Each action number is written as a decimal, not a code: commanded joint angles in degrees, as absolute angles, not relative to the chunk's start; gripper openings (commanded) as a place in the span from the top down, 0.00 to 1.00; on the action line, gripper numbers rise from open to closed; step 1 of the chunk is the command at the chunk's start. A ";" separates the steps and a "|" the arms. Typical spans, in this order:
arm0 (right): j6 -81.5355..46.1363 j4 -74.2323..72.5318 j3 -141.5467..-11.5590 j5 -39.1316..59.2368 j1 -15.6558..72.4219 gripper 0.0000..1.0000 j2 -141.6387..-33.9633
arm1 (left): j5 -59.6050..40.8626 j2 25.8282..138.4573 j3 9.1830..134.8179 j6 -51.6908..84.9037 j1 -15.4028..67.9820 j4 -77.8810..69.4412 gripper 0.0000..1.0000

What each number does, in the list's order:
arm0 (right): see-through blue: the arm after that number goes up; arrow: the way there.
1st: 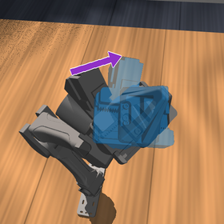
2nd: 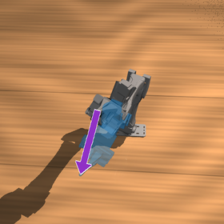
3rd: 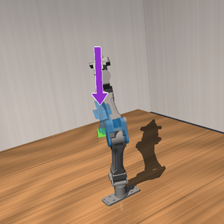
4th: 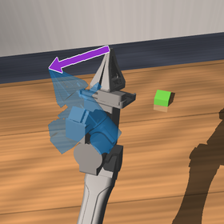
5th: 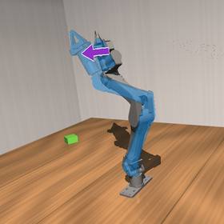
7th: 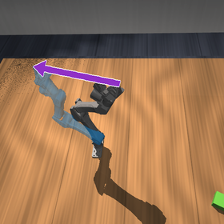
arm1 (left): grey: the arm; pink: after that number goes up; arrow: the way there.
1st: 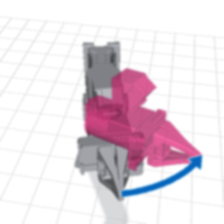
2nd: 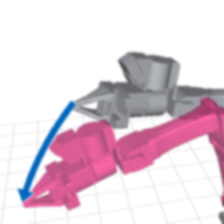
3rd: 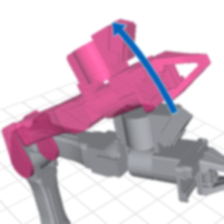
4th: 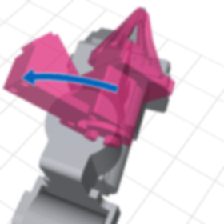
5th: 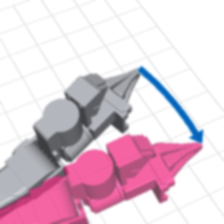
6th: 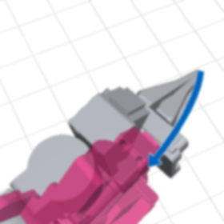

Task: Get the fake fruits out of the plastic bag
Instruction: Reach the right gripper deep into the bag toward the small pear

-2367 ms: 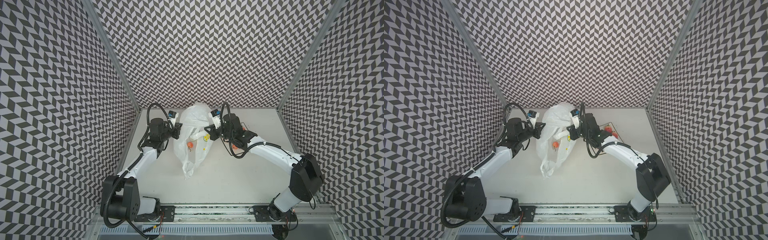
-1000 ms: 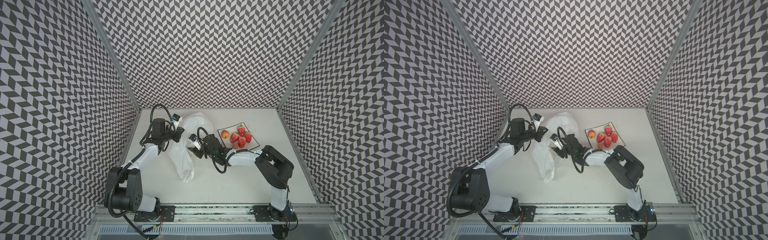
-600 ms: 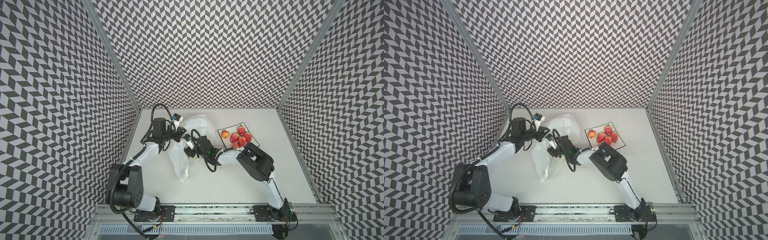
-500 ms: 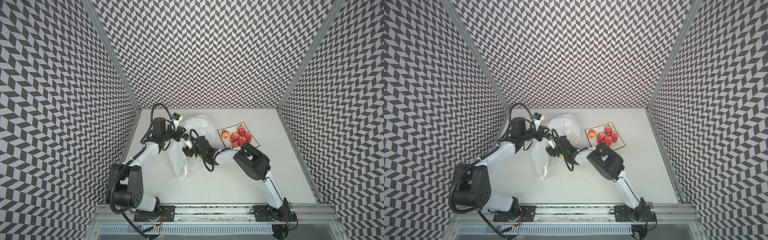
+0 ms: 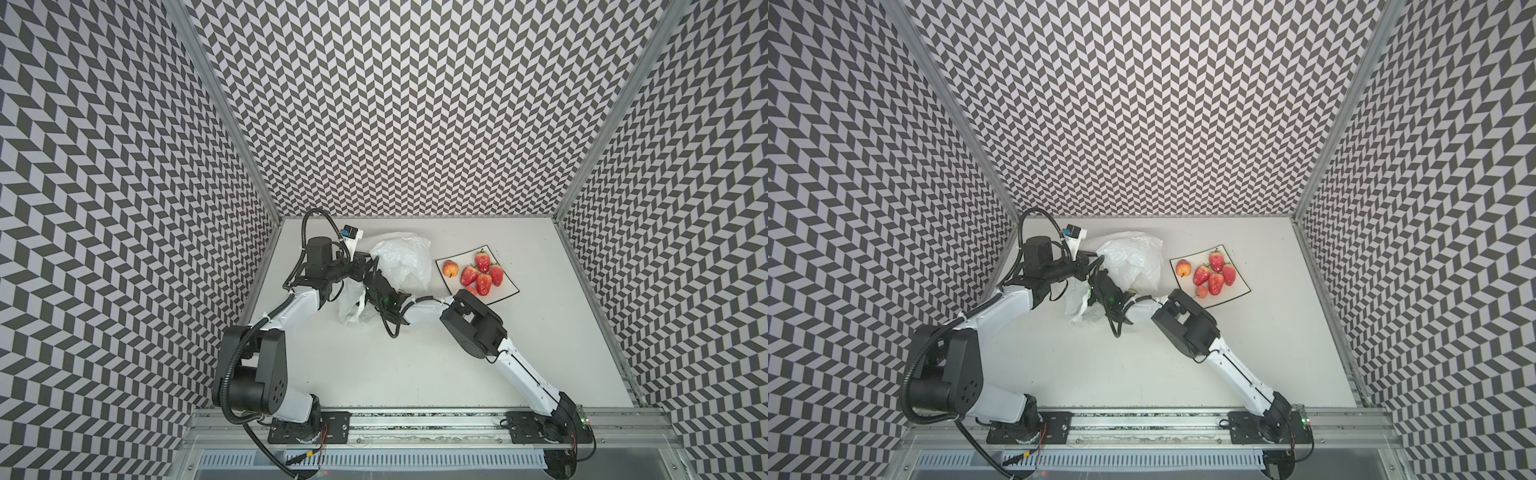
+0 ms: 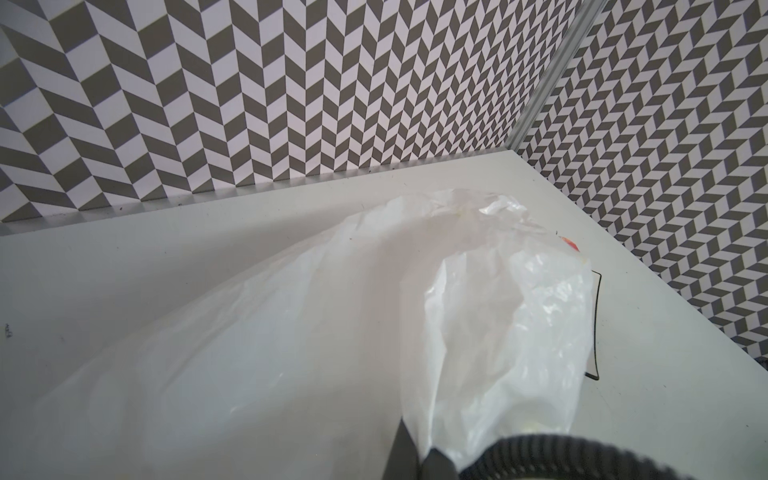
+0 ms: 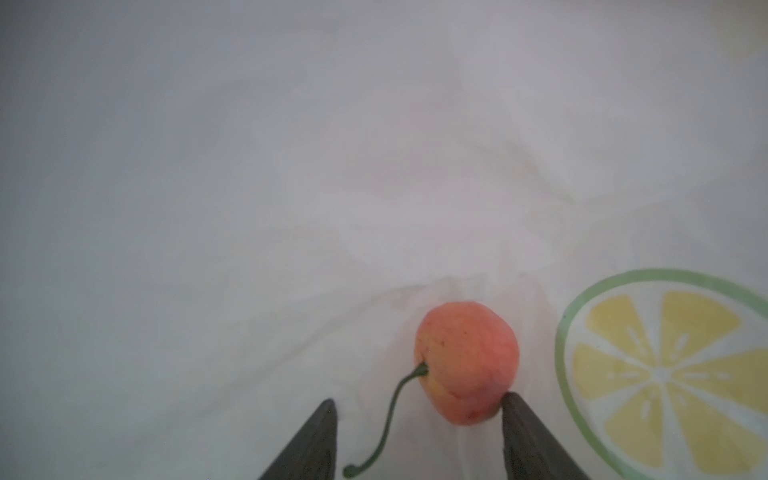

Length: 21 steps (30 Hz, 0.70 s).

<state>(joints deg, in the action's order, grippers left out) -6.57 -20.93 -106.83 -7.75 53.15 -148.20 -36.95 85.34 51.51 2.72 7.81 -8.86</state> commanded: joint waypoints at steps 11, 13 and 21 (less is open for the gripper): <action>-5.76 -28.41 -88.39 -8.97 53.18 0.85 -134.45 | -34.45 85.78 53.89 2.81 8.66 -7.50 1.00; -5.52 -31.75 -80.97 -8.15 53.22 0.86 -129.06 | -33.77 86.11 54.48 1.74 8.46 -7.06 1.00; -6.11 -35.27 -65.07 -6.28 53.20 0.84 -118.06 | -33.47 86.71 55.08 0.00 8.26 -6.07 1.00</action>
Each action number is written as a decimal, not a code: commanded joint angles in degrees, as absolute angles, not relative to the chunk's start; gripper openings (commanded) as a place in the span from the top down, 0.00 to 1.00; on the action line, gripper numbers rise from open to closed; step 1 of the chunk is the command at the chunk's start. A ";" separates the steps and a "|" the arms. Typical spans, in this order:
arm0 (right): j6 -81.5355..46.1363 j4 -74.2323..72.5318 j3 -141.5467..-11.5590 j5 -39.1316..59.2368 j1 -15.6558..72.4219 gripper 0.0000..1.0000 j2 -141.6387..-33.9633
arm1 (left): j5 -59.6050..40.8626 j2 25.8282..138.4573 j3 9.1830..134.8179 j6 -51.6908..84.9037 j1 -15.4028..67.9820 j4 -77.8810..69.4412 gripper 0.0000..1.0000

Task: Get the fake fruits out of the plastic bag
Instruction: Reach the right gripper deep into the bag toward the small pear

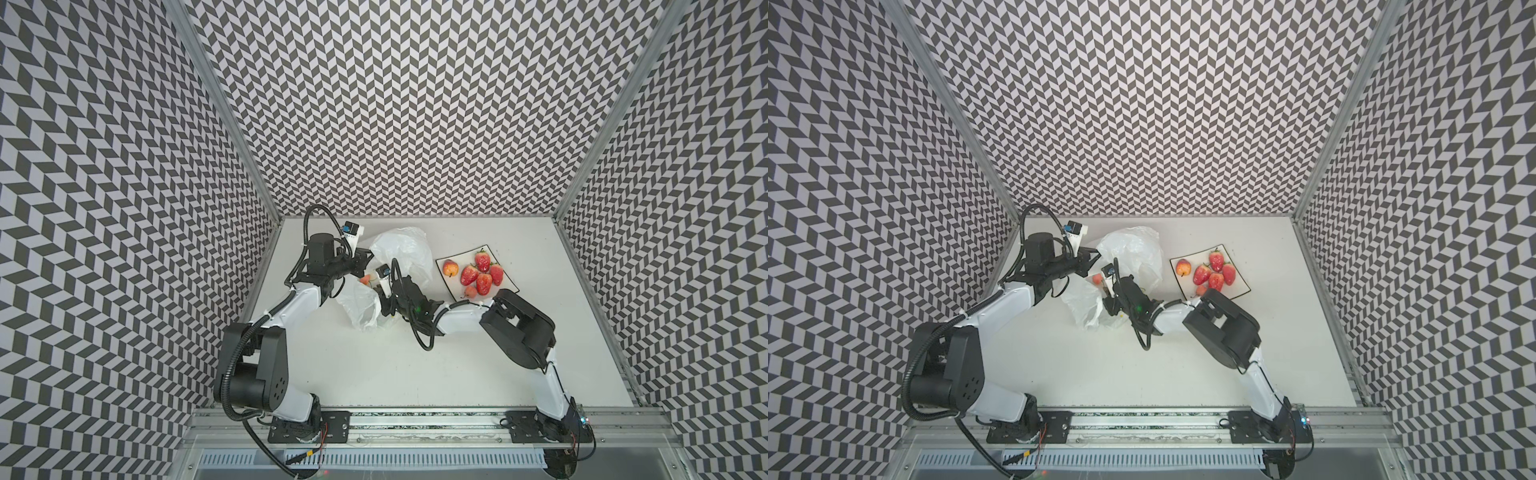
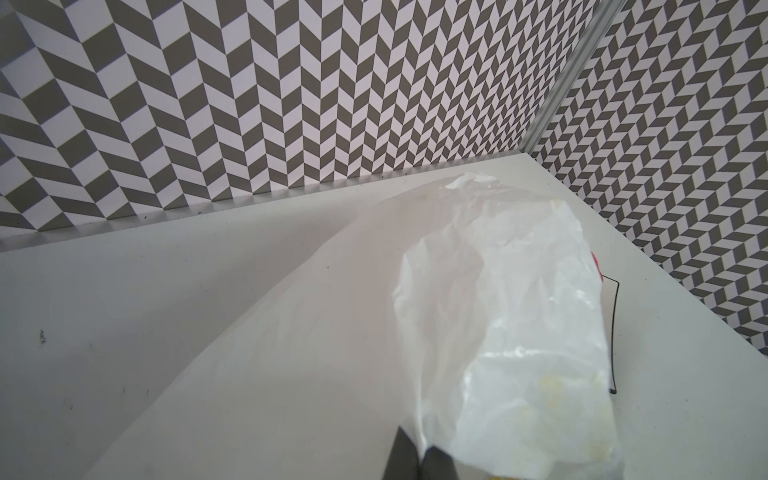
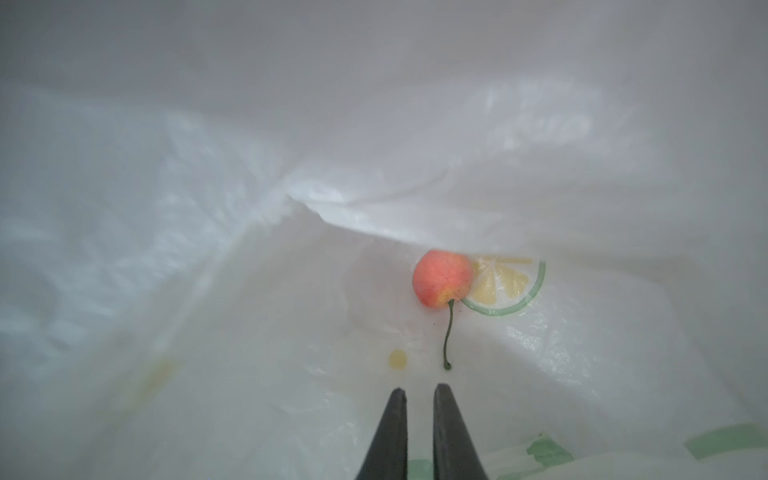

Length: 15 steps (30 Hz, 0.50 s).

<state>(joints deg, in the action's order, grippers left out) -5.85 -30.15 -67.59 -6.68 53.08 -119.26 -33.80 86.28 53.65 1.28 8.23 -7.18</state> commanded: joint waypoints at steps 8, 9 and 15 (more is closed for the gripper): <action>-12.45 -39.98 -73.32 -9.67 52.76 0.41 -126.06 | -36.19 82.05 54.91 6.25 10.19 -7.12 1.00; -12.56 -40.76 -74.26 -10.29 52.73 0.39 -126.84 | -35.72 80.72 55.04 6.86 11.03 -6.59 1.00; -11.60 -44.05 -70.48 -13.69 52.73 0.31 -123.21 | -29.37 70.87 52.69 9.66 17.41 -2.12 1.00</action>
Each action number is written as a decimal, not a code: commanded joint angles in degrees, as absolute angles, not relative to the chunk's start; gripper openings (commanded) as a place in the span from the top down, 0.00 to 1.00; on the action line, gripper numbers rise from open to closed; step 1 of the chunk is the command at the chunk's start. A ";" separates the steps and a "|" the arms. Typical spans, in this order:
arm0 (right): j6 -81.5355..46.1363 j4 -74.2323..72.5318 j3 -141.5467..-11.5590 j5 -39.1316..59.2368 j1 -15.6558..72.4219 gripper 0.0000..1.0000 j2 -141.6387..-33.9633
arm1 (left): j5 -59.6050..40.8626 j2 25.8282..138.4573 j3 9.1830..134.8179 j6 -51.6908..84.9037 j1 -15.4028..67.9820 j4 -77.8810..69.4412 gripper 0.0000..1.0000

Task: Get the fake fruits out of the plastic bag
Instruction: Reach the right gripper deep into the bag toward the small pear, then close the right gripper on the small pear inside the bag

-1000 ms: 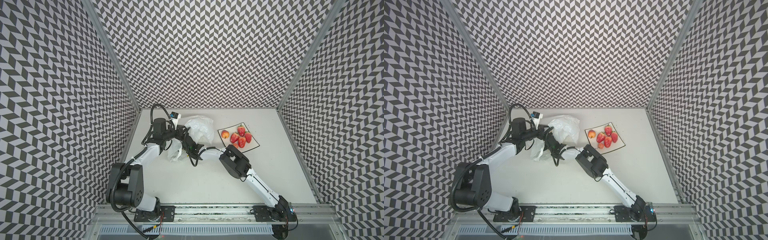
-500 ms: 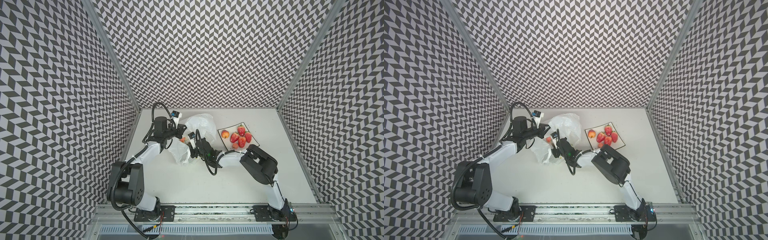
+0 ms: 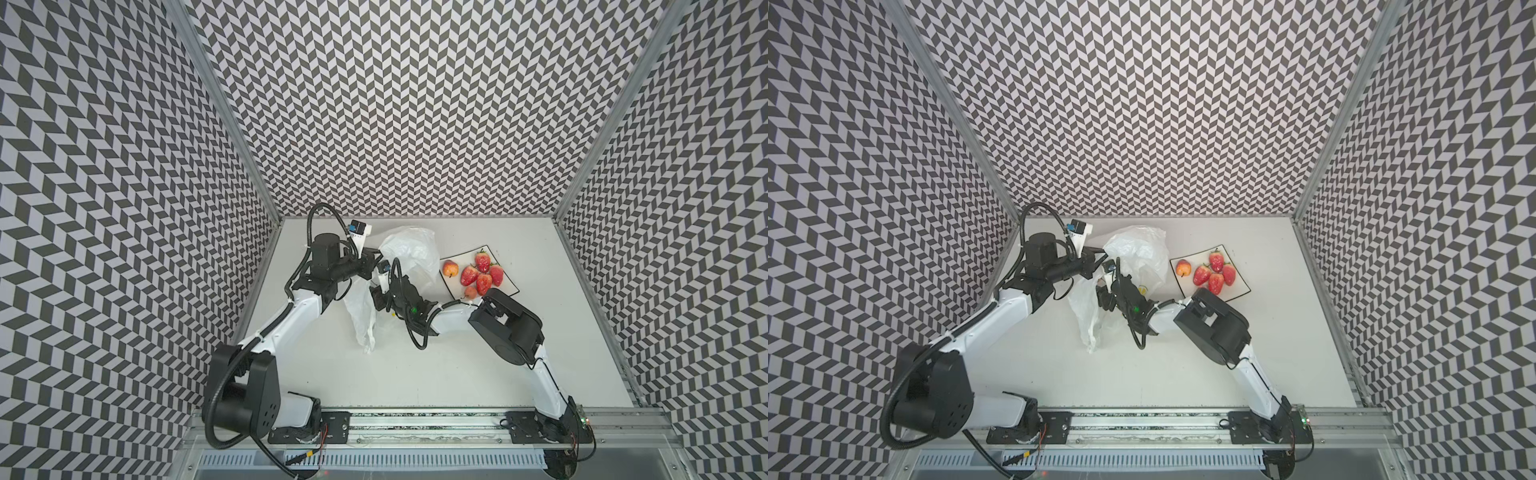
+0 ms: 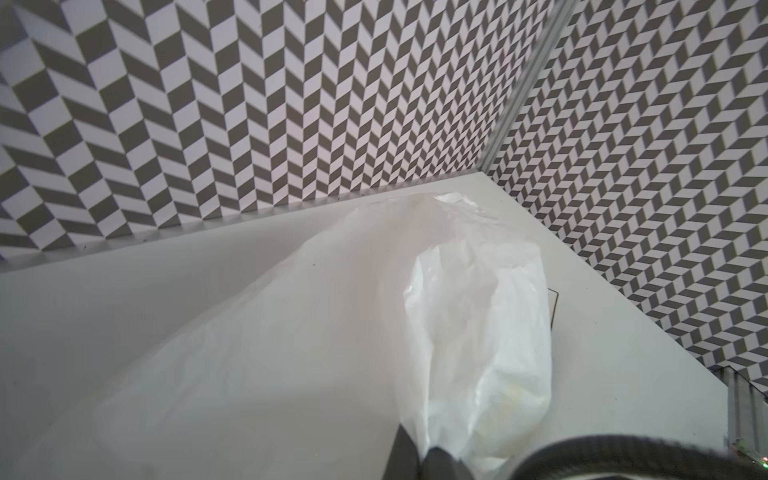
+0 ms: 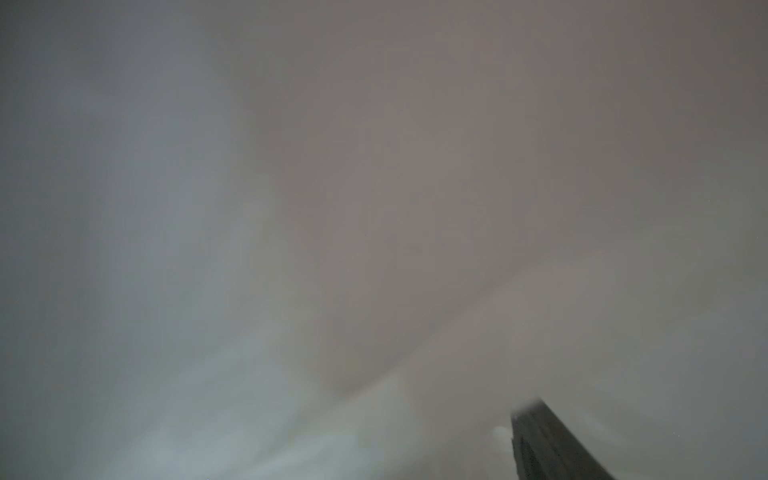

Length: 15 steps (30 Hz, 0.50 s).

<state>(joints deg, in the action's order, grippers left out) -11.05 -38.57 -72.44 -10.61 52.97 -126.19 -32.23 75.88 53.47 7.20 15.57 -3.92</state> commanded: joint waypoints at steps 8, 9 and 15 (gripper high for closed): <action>-12.28 -43.59 -65.12 -16.26 52.73 0.29 -120.99 | -25.84 67.74 47.10 9.29 16.35 -0.80 1.00; -12.20 -43.72 -64.57 -16.43 52.71 0.29 -120.73 | -25.84 68.22 47.22 8.94 16.28 -0.75 1.00; -11.64 -42.53 -61.32 -15.13 52.48 0.30 -118.99 | -26.19 70.38 47.59 6.91 15.43 -0.20 1.00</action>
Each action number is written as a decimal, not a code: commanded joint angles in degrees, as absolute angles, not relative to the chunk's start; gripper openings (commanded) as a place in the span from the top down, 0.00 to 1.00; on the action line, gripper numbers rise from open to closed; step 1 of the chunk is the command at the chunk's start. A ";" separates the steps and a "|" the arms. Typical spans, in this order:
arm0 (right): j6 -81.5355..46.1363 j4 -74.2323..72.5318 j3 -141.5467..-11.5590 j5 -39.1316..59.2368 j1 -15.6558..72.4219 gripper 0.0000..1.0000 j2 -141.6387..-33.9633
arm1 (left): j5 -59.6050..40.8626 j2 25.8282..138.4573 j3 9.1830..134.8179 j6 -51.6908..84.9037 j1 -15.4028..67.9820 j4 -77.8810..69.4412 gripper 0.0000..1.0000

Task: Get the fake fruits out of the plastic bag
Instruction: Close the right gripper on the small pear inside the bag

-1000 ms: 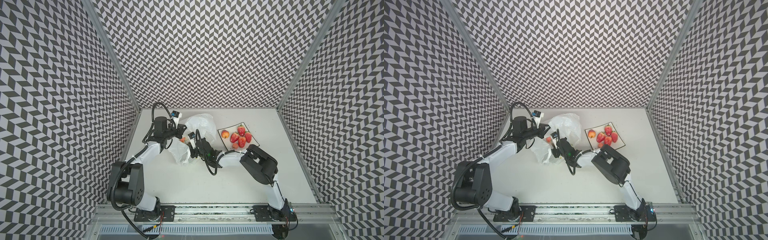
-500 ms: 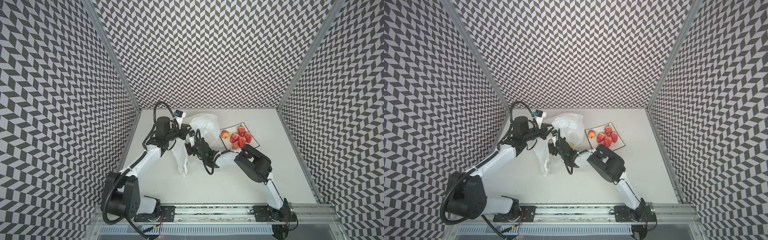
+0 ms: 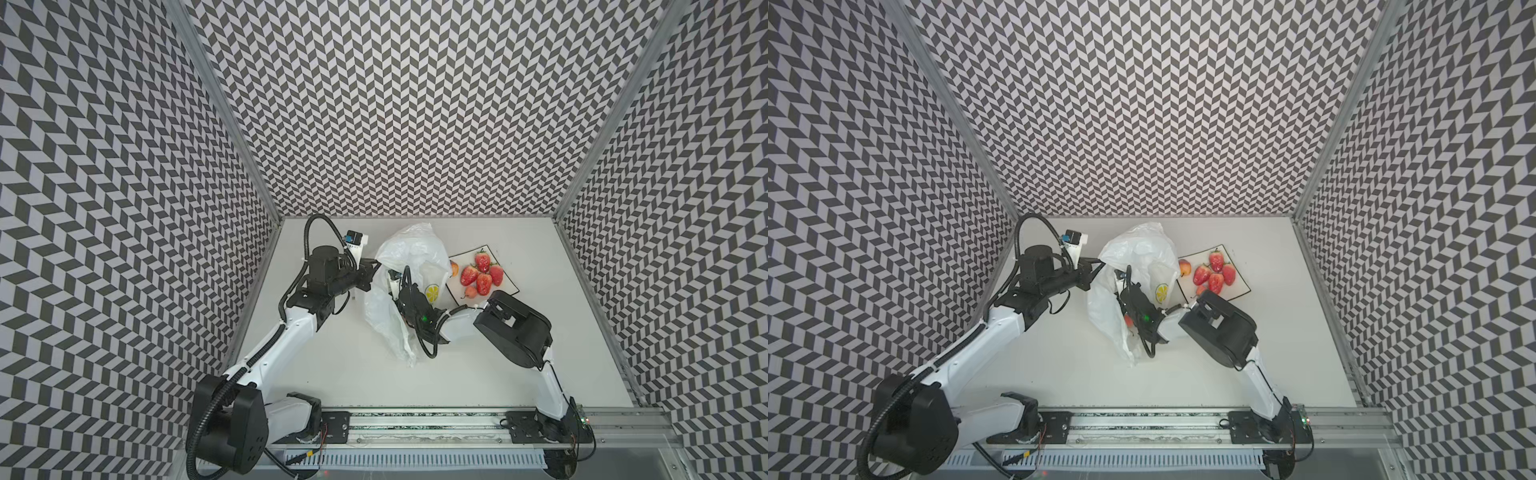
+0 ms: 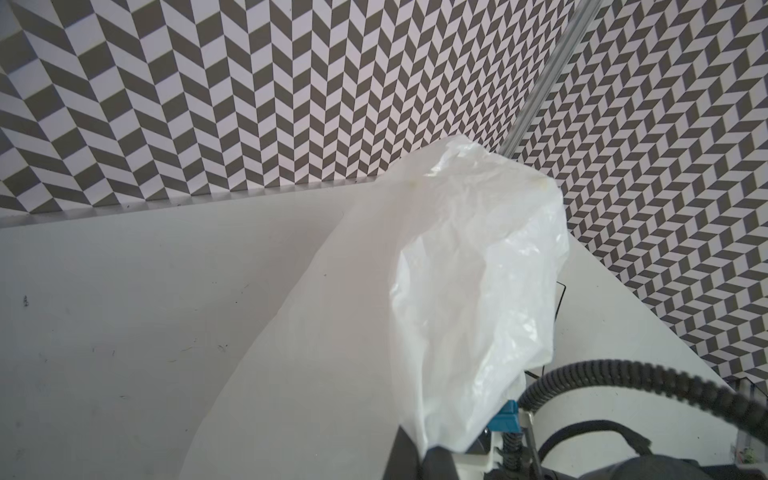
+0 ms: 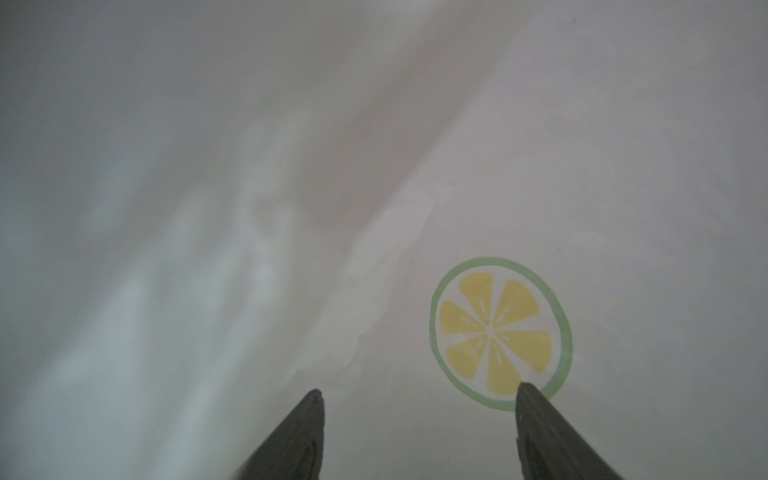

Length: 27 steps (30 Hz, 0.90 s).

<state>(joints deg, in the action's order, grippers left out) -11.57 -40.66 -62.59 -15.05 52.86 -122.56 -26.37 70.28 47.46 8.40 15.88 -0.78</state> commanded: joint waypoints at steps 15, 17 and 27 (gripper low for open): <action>-7.17 -23.64 -57.96 7.91 51.84 0.43 -111.82 | -26.81 72.80 48.07 4.08 14.73 -0.97 1.00; -6.93 -22.68 -58.41 8.09 51.86 0.45 -112.89 | -26.89 72.68 47.98 4.13 14.76 -1.01 1.00; -5.97 -21.04 -59.58 9.47 52.11 0.47 -115.52 | -26.54 71.77 47.46 4.04 14.68 -0.64 1.00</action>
<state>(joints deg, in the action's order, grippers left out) -6.90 -20.67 -58.98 7.86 51.90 -114.76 -26.39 72.73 47.46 4.56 14.96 -0.67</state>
